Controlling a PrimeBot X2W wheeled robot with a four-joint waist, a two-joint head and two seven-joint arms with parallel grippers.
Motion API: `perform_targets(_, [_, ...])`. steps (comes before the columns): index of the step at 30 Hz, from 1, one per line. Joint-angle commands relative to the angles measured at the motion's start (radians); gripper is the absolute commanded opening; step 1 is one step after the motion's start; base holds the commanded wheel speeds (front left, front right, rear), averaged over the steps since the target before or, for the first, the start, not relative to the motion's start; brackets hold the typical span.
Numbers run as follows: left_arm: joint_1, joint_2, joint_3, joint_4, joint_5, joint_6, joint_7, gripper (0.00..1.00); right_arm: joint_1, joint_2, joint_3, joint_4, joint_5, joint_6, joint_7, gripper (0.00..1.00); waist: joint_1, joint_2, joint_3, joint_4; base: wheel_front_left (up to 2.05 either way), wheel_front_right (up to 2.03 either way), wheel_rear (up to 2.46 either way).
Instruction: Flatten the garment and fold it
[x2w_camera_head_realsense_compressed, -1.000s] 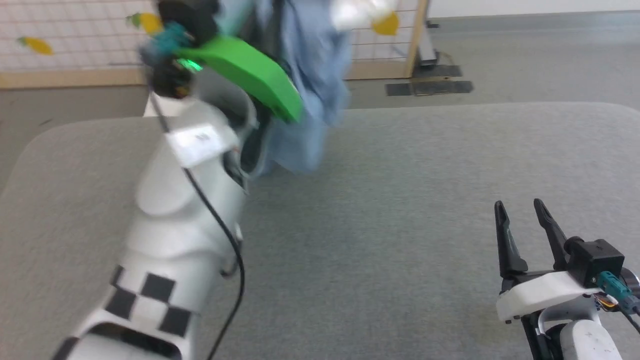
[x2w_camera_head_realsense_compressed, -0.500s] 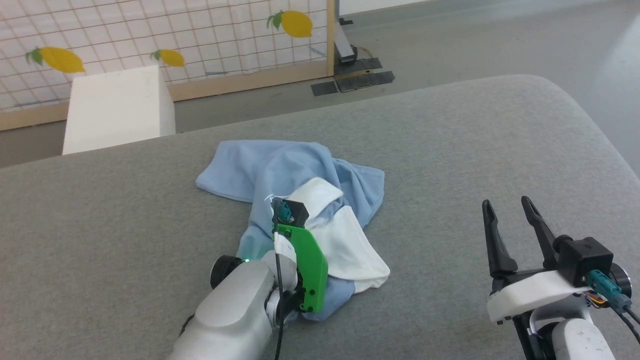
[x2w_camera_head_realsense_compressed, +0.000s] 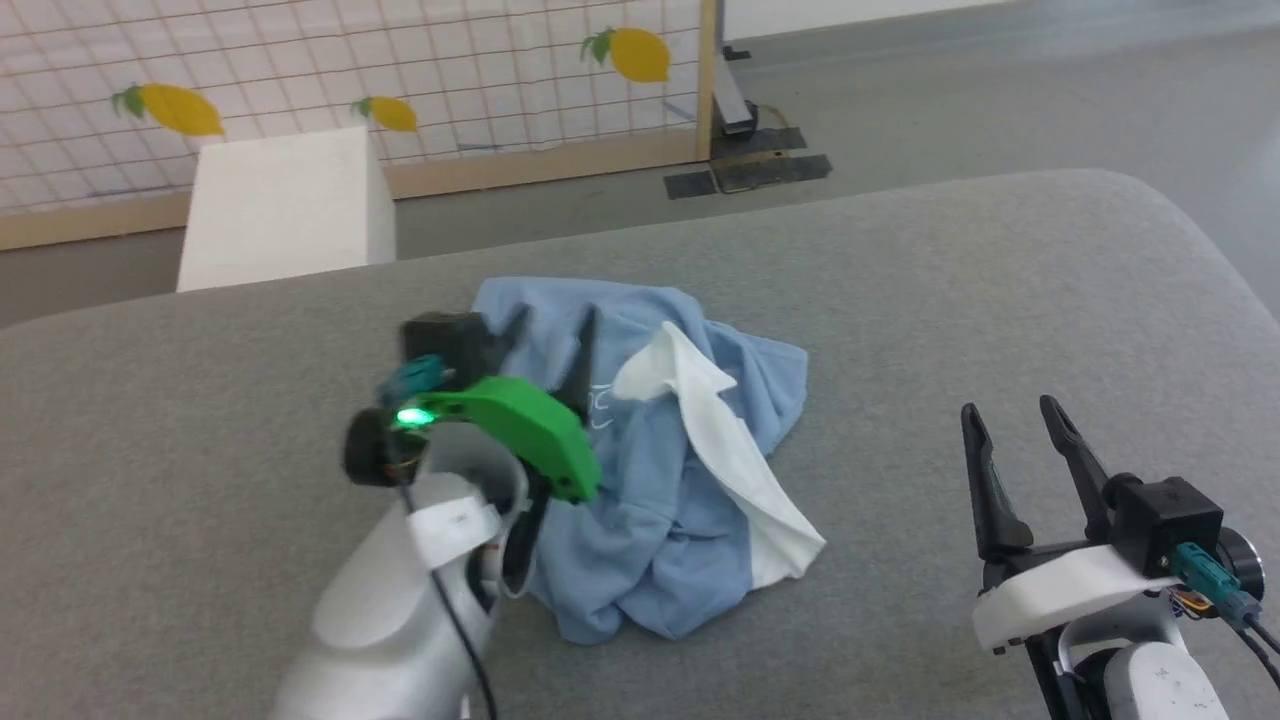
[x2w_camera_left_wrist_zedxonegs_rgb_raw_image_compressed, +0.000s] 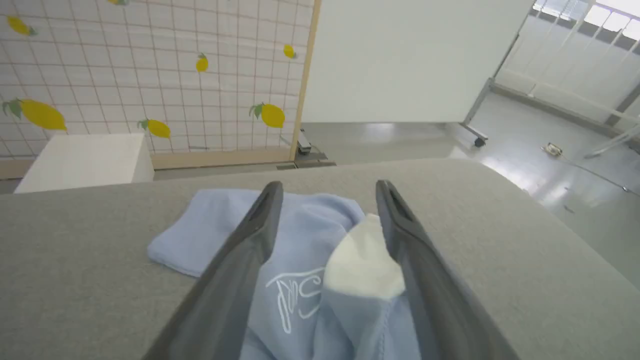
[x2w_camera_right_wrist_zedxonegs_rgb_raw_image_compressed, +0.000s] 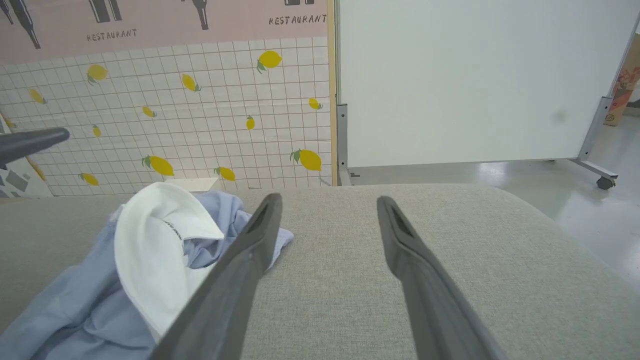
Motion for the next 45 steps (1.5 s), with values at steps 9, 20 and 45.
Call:
perform_targets(9, [0.17, 0.095, 0.109, -0.174, 0.09, 0.028, -0.181, 1.0, -0.002, 0.0, 0.011, -0.022, -0.002, -0.002, 0.01, 1.0, 0.0001, -0.0001, -0.006, 0.104, 0.0, 0.0, 0.0])
perform_targets(20, [0.351, 0.102, 0.138, -0.219, 0.161, -0.065, -0.18, 1.0, -0.008, 0.0, 0.012, -0.022, 0.007, -0.002, 0.007, 1.0, 0.0001, -0.0001, 0.02, 0.143, 0.0, 0.0, 0.0])
perform_targets(45, [0.291, 0.039, -0.074, -0.023, 0.04, -0.143, 0.417, 0.0, -0.025, 0.0, 0.022, 0.005, 0.022, -0.002, -0.008, 1.0, 0.0001, -0.0001, 0.054, 0.081, 0.0, 0.0, 0.0])
